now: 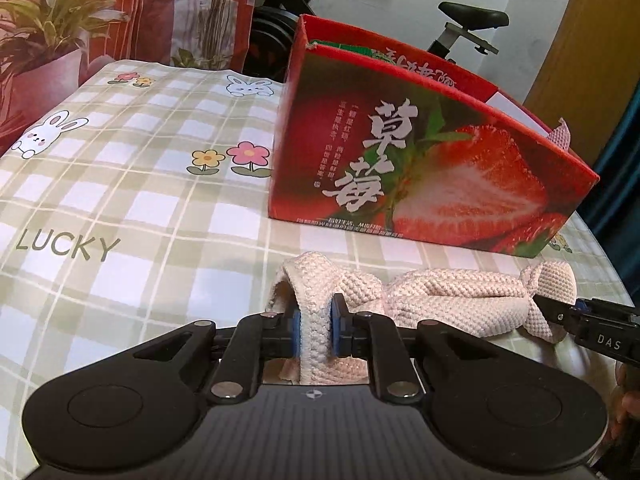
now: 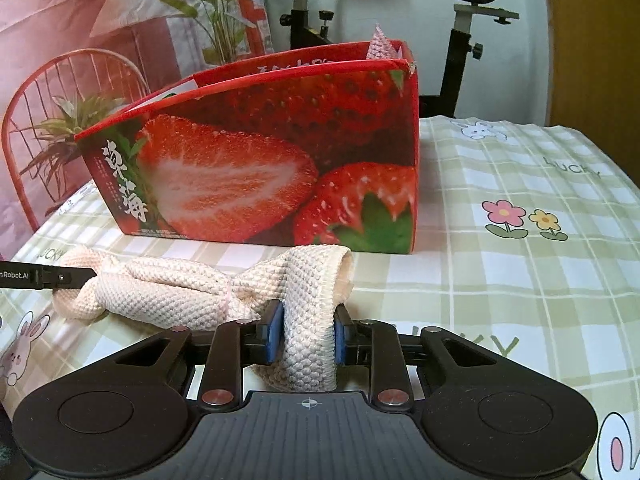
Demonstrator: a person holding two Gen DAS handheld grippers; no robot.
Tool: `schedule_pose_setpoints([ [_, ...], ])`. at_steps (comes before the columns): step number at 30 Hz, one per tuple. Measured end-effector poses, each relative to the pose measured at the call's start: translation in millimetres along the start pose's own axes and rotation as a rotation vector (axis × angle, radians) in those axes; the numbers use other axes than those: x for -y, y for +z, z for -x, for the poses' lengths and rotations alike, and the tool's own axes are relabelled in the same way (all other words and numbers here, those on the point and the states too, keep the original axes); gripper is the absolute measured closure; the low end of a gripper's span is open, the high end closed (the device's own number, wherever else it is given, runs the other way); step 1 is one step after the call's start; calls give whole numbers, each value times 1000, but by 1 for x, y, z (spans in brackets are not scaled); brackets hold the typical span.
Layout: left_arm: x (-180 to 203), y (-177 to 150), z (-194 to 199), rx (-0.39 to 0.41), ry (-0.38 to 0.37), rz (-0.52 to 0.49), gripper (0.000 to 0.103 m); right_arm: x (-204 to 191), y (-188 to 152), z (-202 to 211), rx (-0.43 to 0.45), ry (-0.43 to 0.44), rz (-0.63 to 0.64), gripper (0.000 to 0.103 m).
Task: Organize soft objects
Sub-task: 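Close the left gripper on the white mesh towel while the right gripper also grasps it, then lift the white towel with both grippers and lower it into the box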
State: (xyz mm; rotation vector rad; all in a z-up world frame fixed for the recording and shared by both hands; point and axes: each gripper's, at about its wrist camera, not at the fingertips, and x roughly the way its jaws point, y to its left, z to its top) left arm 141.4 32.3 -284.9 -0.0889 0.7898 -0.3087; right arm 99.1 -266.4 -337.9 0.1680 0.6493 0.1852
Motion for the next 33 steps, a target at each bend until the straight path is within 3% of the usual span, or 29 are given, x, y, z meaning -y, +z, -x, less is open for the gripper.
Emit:
schedule_pose_setpoints([
  [22, 1, -5, 2, 12, 3, -1, 86, 0, -3, 2, 20, 8, 3, 79],
  [25, 3, -2, 6, 9, 7, -18, 91, -5, 1, 7, 18, 12, 22, 84],
  [33, 9, 26, 52, 155, -37, -45, 92, -25, 36, 52, 155, 70, 121, 89],
])
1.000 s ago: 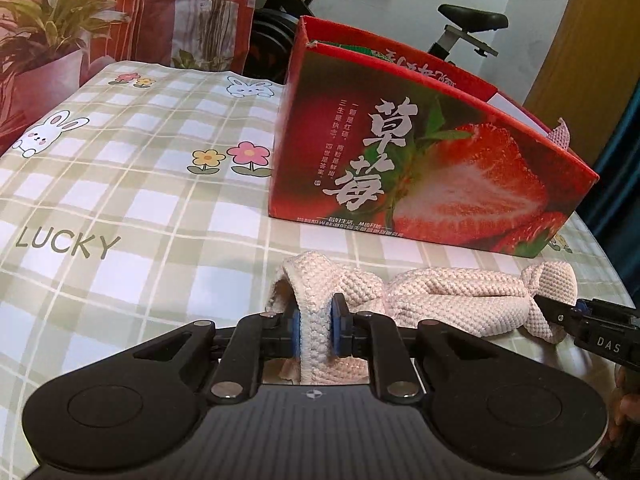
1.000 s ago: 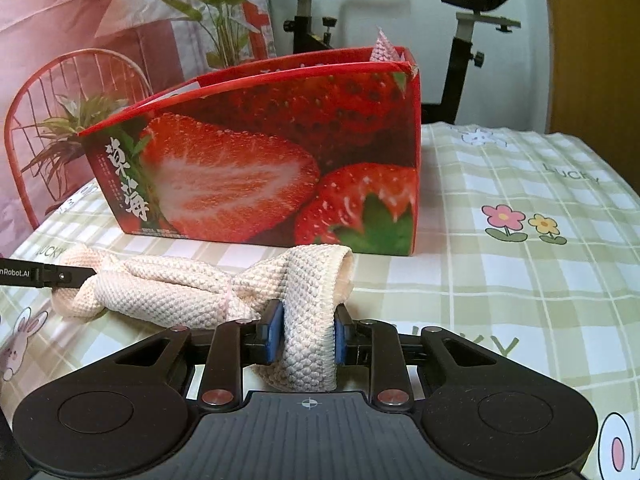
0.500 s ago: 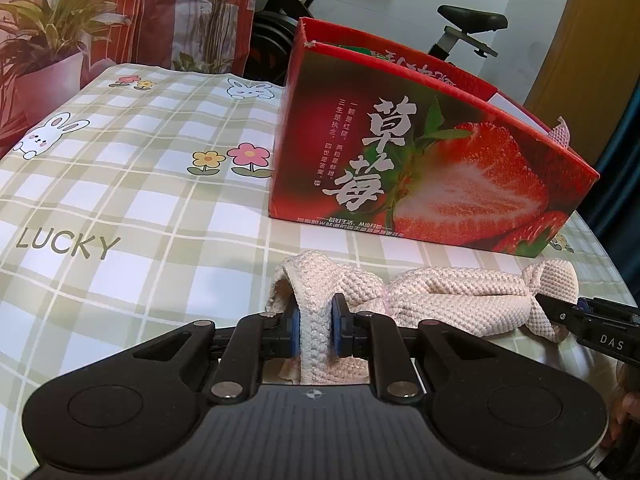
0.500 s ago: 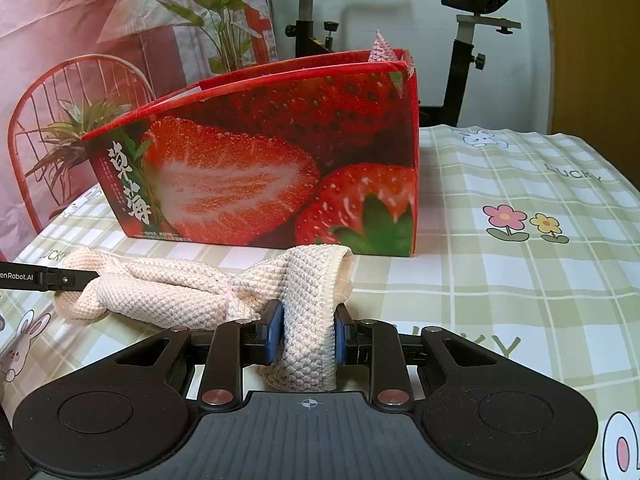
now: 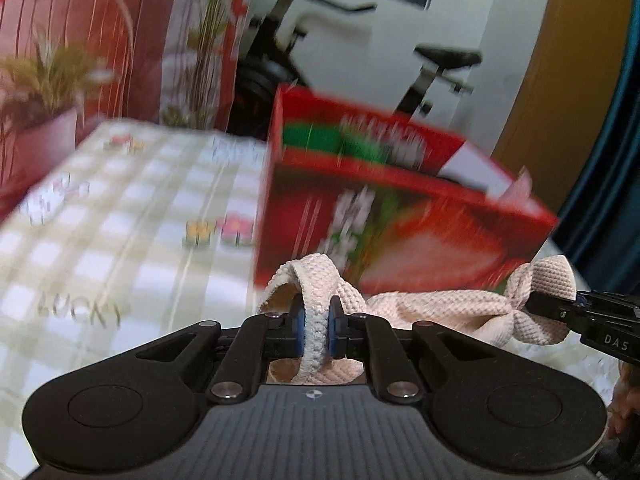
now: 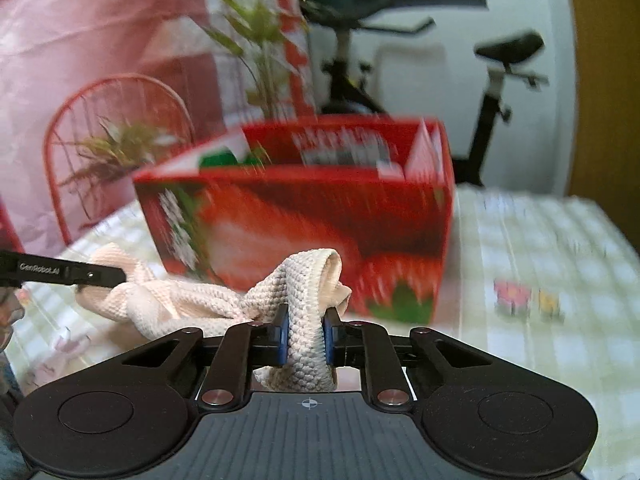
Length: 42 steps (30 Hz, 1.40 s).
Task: Organize soft objects
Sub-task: 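Lift the white towel with both grippers and lower it into the box, then open both grippers and pull them back from the box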
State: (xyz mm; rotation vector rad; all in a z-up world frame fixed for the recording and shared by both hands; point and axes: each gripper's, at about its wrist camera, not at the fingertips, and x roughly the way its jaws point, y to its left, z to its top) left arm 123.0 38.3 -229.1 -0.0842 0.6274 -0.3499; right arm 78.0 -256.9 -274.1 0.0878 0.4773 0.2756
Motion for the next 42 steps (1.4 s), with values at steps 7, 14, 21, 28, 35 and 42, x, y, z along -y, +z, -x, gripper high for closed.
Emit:
schedule_pose_setpoints([
  [7, 22, 60, 31, 176, -23, -85, 92, -5, 69, 23, 128, 0, 83, 89],
  [14, 44, 117, -11, 173, -16, -156, 92, -3, 138, -12, 98, -63, 220, 89],
  [21, 42, 122, -71, 3, -9, -159, 92, 4, 154, -76, -113, -101, 266, 89],
  [28, 40, 107, -100, -121, -10, -196, 91, 6, 135, -115, -268, -101, 234, 89],
  [35, 31, 106, -106, -144, 2, -175, 90, 19, 124, -123, -294, -111, 170, 88],
  [42, 25, 120, -85, -103, 13, -106, 41, 34, 131, -96, -204, -129, 55, 65],
])
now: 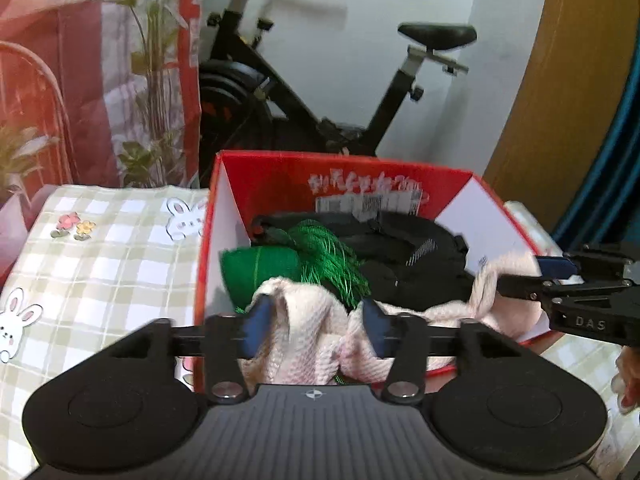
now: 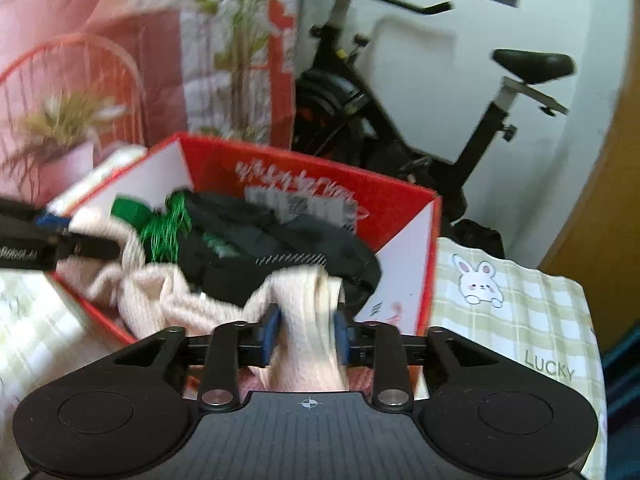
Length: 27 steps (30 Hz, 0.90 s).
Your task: Organize soft objects
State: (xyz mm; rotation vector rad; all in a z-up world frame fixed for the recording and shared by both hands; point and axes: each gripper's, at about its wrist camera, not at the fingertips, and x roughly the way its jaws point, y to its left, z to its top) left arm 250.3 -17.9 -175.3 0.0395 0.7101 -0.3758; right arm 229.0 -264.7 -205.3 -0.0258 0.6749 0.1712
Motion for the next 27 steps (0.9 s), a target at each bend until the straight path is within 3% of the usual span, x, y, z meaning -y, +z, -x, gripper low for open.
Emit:
schedule_pose_setpoints([
  [4, 4, 8, 33, 79, 55, -17, 7, 7, 7, 34, 72, 1, -72, 32],
  [8, 6, 18, 78, 158, 72, 3, 0, 7, 16, 75, 160, 0, -110, 0],
  [14, 23, 23, 150, 256, 145, -36, 0, -4, 29, 151, 285, 19, -139, 0],
  [20, 43, 27, 216, 310, 207, -40, 0, -35, 35, 224, 374, -49, -98, 0],
  [27, 59, 18, 285, 408, 177, -31, 0, -64, 33, 287, 440, -85, -90, 0],
])
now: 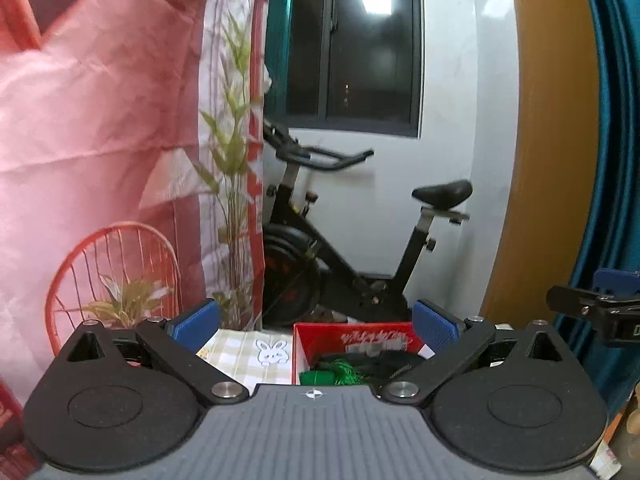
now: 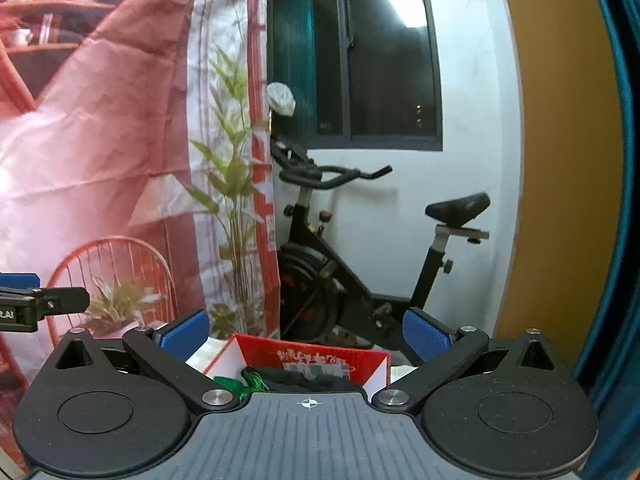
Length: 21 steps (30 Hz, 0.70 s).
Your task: Organize soft objects
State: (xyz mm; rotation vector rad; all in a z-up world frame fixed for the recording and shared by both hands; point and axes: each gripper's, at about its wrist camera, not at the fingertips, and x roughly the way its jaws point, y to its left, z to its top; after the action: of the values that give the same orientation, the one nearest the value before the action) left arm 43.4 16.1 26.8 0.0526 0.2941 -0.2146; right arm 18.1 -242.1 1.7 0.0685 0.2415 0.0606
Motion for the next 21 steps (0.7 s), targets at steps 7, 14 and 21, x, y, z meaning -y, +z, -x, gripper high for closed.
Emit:
schedule_pose_setpoints([
  [7, 14, 1, 25, 33, 20, -22, 0, -5, 6, 19, 3, -14, -23, 0],
  [14, 14, -2, 22, 16, 39, -21, 0, -3, 2, 21, -6, -20, -23, 0],
  [21, 9, -4, 19, -6, 39, -8, 0, -1, 0, 22, -12, -25, -29, 0],
])
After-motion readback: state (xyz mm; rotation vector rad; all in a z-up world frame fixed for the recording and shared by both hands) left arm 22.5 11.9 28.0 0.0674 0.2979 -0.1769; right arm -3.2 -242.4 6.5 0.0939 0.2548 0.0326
